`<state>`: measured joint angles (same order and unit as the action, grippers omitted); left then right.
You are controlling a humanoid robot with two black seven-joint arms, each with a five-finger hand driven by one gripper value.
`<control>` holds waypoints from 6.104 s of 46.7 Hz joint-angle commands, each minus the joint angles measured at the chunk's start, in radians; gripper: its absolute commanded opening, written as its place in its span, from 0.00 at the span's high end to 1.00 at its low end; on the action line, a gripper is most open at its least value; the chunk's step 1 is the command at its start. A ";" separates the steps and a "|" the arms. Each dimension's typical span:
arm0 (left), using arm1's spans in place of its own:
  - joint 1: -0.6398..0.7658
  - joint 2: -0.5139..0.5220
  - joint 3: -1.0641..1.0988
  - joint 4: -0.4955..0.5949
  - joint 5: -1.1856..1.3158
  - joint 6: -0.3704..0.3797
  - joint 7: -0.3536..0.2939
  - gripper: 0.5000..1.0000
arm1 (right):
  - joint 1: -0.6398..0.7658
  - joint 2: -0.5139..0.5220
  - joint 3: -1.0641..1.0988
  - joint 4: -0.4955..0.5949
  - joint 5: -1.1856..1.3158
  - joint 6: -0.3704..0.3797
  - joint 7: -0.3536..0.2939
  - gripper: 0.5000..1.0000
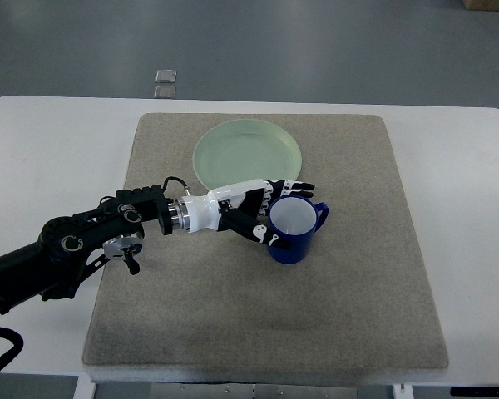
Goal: Place cup left of plate with left hand
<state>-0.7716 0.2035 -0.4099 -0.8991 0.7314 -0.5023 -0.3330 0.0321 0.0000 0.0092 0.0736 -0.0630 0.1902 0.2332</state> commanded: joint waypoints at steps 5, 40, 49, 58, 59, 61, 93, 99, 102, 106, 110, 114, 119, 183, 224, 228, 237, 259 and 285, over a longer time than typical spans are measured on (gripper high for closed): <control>0.000 -0.012 0.000 0.002 0.003 0.001 0.000 0.02 | 0.000 0.000 0.000 0.000 0.000 0.000 0.000 0.14; 0.000 -0.016 -0.007 0.000 -0.006 0.056 -0.001 0.65 | 0.000 0.000 0.000 0.000 0.000 0.000 0.000 0.14; -0.003 -0.018 -0.020 -0.004 -0.010 0.062 -0.003 0.62 | 0.000 0.000 0.000 0.000 -0.001 0.000 0.000 0.14; -0.008 -0.004 -0.118 -0.001 -0.006 0.080 -0.003 0.61 | 0.000 0.000 0.000 0.000 0.000 0.000 0.000 0.14; -0.012 -0.003 -0.127 0.000 -0.006 0.083 -0.003 0.61 | 0.000 0.000 0.000 0.000 0.000 0.000 0.000 0.14; -0.023 0.004 -0.148 0.000 -0.007 0.094 -0.003 0.61 | 0.000 0.000 0.000 0.000 0.000 0.000 0.000 0.14; -0.028 0.183 -0.322 0.233 -0.066 0.146 -0.057 0.56 | 0.000 0.000 0.000 0.000 0.000 0.000 0.000 0.14; -0.012 0.195 -0.320 0.255 -0.096 0.145 -0.078 0.56 | 0.000 0.000 0.000 0.000 0.000 0.000 0.000 0.14; 0.005 0.197 -0.319 0.253 -0.096 0.145 -0.106 0.56 | 0.000 0.000 0.000 0.000 0.000 0.000 0.000 0.14; 0.026 0.200 -0.308 0.255 -0.096 0.146 -0.139 0.56 | 0.000 0.000 0.000 0.000 0.000 0.000 0.000 0.14; 0.049 0.206 -0.303 0.255 -0.092 0.146 -0.150 0.54 | 0.000 0.000 0.000 0.000 0.000 0.000 0.000 0.14; 0.068 0.206 -0.303 0.255 -0.090 0.146 -0.150 0.54 | 0.000 0.000 0.000 0.000 0.000 0.000 0.000 0.14; 0.081 0.206 -0.303 0.255 -0.092 0.146 -0.152 0.54 | 0.000 0.000 0.000 0.000 -0.001 0.000 0.000 0.14; 0.118 0.178 -0.293 0.278 -0.095 0.145 -0.182 0.00 | 0.000 0.000 0.000 0.000 0.000 0.000 0.000 0.14; 0.118 0.310 -0.345 0.235 -0.257 -0.065 -0.182 0.00 | 0.000 0.000 0.000 0.000 0.000 0.000 0.000 0.14; 0.115 0.327 -0.383 0.235 -0.302 -0.108 -0.182 0.00 | 0.000 0.000 0.000 0.000 0.000 0.000 0.000 0.14; 0.088 0.359 -0.486 0.235 -0.451 -0.109 -0.179 0.00 | 0.000 0.000 0.000 0.000 0.000 0.000 0.000 0.14; -0.061 0.324 -0.500 0.243 -0.693 0.005 -0.167 0.01 | 0.000 0.000 0.000 0.000 -0.001 0.000 0.000 0.14; -0.110 0.163 -0.481 0.321 -0.715 0.426 -0.052 0.02 | 0.000 0.000 0.000 0.000 0.000 0.000 0.000 0.14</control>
<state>-0.8851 0.4024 -0.8884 -0.5801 0.0192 -0.0840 -0.4107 0.0322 0.0000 0.0092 0.0736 -0.0628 0.1902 0.2331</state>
